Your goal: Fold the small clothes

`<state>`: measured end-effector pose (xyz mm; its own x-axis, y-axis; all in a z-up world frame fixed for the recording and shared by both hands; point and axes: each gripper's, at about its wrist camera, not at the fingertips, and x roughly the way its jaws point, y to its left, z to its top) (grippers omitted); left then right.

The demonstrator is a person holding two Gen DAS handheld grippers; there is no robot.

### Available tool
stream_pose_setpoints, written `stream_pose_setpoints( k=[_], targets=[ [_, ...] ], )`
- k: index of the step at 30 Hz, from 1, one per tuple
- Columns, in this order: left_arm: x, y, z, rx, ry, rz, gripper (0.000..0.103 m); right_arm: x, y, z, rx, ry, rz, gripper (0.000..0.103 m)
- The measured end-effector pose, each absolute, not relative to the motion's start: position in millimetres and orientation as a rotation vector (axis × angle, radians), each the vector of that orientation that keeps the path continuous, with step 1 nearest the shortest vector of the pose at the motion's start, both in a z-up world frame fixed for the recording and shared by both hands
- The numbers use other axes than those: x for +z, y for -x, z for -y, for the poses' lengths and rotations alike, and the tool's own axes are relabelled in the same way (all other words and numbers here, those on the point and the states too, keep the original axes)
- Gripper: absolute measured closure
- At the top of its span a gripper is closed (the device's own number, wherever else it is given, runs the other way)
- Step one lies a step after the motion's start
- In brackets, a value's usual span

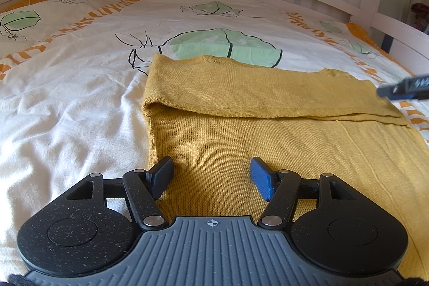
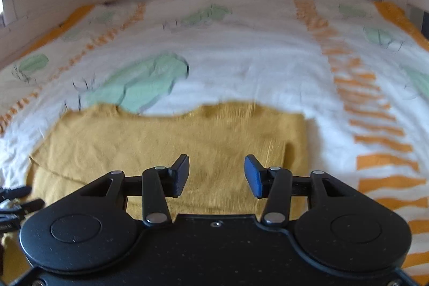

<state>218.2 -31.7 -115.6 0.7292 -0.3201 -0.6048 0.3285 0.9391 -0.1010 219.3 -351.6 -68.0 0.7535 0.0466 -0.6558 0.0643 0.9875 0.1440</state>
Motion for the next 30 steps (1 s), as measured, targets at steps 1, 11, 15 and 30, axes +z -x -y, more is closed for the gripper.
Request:
stream_pose_setpoints(
  k=[1, 11, 15, 30],
  targets=[
    [-115.5, -218.3, 31.8, -0.357, -0.015, -0.664, 0.041, -76.1, -221.2, 353.4, -0.026, -0.174, -0.75, 0.048],
    [-111.3, -226.3, 35.2, -0.379, -0.049, -0.713, 0.033, -64.4, -176.4, 356.1, -0.041, -0.197, -0.704, 0.035],
    [-102.8, -224.4, 34.3, -0.4, -0.084, -0.787, 0.029, -53.3, -138.5, 361.2, -0.052, -0.198, -0.701, 0.026],
    [-87.8, -121.8, -25.3, -0.403, -0.003, -0.913, 0.027, -72.3, -3.9, 380.8, -0.125, -0.408, -0.878, 0.017]
  ],
)
